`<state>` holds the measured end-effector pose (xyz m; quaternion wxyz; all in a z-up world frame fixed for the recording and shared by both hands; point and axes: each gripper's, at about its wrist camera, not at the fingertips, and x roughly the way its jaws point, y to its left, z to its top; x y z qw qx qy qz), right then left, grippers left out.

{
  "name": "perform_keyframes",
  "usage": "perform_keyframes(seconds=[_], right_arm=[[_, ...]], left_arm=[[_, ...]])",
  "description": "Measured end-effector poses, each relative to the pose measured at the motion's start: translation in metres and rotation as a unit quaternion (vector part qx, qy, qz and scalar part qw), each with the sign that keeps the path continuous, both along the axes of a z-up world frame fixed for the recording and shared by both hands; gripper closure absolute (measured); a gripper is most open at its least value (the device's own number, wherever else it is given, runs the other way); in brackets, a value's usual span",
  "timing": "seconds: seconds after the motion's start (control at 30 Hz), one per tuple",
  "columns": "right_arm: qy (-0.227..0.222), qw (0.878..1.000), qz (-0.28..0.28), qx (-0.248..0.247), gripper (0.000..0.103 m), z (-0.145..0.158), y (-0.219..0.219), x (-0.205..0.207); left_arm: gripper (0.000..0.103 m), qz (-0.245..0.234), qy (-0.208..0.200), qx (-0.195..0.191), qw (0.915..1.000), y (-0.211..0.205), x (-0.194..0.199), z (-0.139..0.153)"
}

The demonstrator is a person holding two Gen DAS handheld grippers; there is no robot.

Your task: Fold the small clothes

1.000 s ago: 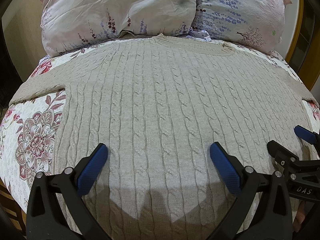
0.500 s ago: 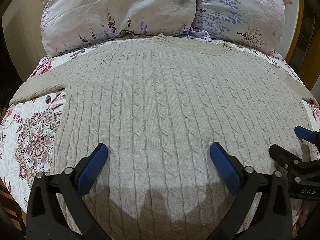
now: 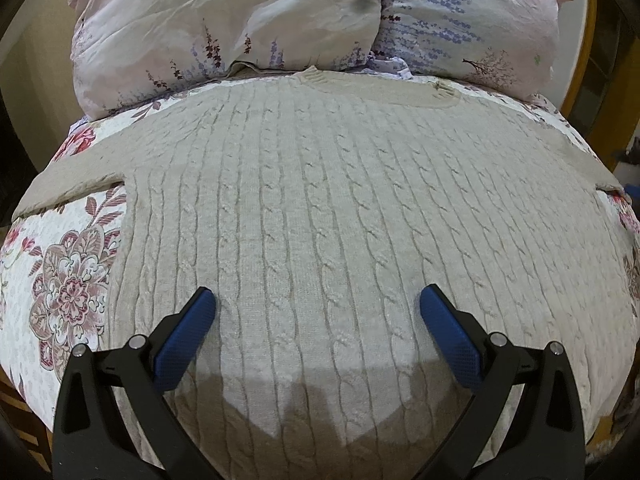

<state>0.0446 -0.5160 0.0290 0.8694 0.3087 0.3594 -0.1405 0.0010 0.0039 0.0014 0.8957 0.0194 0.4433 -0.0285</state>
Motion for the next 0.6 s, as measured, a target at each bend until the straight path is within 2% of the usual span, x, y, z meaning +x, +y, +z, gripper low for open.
perform_keyframes(seconds=[0.07, 0.1, 0.13, 0.23, 0.27, 0.3, 0.33, 0.37, 0.43, 0.47, 0.53, 0.6], right_arm=[[0.002, 0.995, -0.078, 0.054, 0.045, -0.008, -0.058, 0.0], [-0.005, 0.986, -0.134, 0.094, 0.047, -0.015, -0.094, -0.005], [-0.008, 0.979, -0.167, 0.114, 0.047, -0.02, -0.112, -0.011], [0.001, 0.958, -0.236, 0.165, 0.048, -0.038, -0.142, -0.021], [0.002, 0.952, -0.246, 0.182, 0.051, -0.047, -0.146, -0.022], [-0.004, 0.951, -0.246, 0.186, 0.052, -0.051, -0.146, -0.025], [-0.01, 0.952, -0.25, 0.177, 0.061, -0.05, -0.144, -0.026], [-0.011, 0.954, -0.243, 0.173, 0.078, -0.052, -0.145, -0.021], [-0.008, 0.958, -0.232, 0.17, 0.093, -0.057, -0.153, -0.011], [-0.006, 0.96, -0.228, 0.165, 0.094, -0.056, -0.153, -0.007], [-0.042, 0.968, -0.212, 0.125, 0.095, -0.033, -0.143, -0.008], [-0.09, 0.982, -0.151, 0.063, 0.095, 0.008, -0.103, 0.002]], left_arm=[[0.002, -0.001, 0.012, -0.006, 0.9999, 0.002, 0.003, 0.002], [0.002, 0.004, 0.012, -0.017, 0.9998, 0.004, 0.005, 0.005], [0.002, 0.017, 0.007, -0.036, 0.9992, 0.01, 0.006, 0.008], [0.002, 0.063, -0.009, -0.077, 0.9949, 0.032, 0.009, 0.018], [0.002, 0.078, -0.015, -0.086, 0.9931, 0.04, 0.011, 0.021], [0.002, 0.092, -0.021, -0.093, 0.9912, 0.049, 0.012, 0.025], [0.002, 0.11, -0.028, -0.1, 0.9885, 0.062, 0.014, 0.029], [0.002, 0.125, -0.034, -0.104, 0.9861, 0.073, 0.015, 0.033], [0.002, 0.163, -0.047, -0.115, 0.9787, 0.105, 0.019, 0.04], [0.002, 0.177, -0.051, -0.119, 0.9757, 0.117, 0.02, 0.043], [0.002, 0.218, -0.061, -0.135, 0.9646, 0.154, 0.021, 0.049], [0.002, 0.254, -0.072, -0.159, 0.9511, 0.189, 0.022, 0.054]])
